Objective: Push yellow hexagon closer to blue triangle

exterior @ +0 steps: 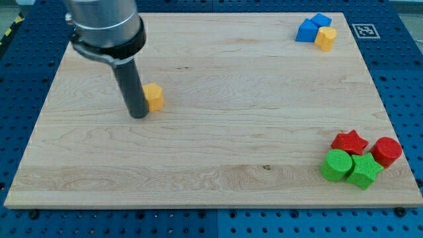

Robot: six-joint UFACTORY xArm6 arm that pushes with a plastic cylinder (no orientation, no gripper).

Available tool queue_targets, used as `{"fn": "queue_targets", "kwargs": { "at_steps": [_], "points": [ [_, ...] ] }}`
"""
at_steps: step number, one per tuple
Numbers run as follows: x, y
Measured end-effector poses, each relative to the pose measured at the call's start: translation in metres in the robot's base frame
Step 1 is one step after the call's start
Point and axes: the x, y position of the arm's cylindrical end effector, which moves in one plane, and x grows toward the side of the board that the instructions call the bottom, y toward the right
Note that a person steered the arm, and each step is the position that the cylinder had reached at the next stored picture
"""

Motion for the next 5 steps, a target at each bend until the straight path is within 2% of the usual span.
{"fn": "queue_targets", "kwargs": {
  "at_steps": [3, 5],
  "points": [
    [-0.095, 0.038],
    [-0.139, 0.108]
  ]
}}
